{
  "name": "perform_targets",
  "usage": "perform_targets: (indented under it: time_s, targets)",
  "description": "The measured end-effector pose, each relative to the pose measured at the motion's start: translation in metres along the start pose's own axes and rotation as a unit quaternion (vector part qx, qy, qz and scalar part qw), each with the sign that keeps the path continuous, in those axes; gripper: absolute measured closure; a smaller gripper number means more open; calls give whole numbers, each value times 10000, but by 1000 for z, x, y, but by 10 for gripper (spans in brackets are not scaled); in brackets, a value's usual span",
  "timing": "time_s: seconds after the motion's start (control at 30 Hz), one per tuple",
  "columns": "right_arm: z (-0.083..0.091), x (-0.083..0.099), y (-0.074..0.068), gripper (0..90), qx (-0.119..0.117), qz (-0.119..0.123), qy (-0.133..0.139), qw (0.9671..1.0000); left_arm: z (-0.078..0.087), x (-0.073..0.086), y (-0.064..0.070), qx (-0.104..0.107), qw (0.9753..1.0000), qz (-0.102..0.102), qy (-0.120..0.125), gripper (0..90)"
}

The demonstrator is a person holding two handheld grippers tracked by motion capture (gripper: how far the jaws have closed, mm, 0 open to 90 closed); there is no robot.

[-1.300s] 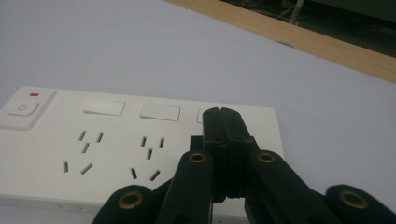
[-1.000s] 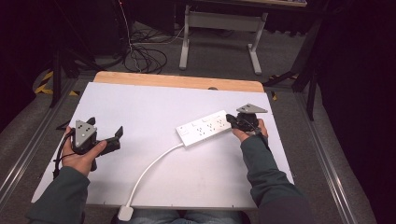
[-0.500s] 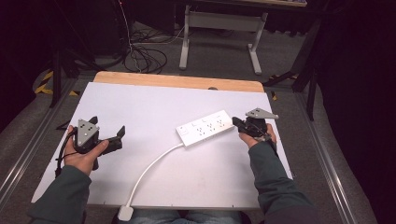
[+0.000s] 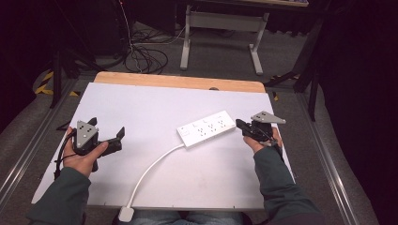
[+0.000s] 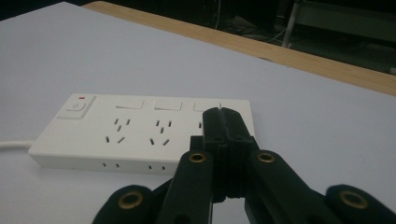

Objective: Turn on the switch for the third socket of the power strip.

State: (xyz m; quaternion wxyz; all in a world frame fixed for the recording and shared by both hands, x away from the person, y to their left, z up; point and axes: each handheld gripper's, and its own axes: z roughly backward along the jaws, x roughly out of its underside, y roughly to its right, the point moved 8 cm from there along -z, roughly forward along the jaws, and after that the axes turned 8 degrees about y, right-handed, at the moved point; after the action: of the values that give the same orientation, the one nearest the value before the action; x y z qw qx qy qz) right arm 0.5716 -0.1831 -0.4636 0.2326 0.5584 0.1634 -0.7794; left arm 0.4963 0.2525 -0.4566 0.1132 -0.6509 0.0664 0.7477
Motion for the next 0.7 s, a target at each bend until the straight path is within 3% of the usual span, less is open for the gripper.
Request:
perform_targets:
  time_s: [0.7]
  targets:
    - [32, -3, 1, 900, -13, -50, 365, 9993, 3, 0, 0, -26, 10000, -8, 7, 38]
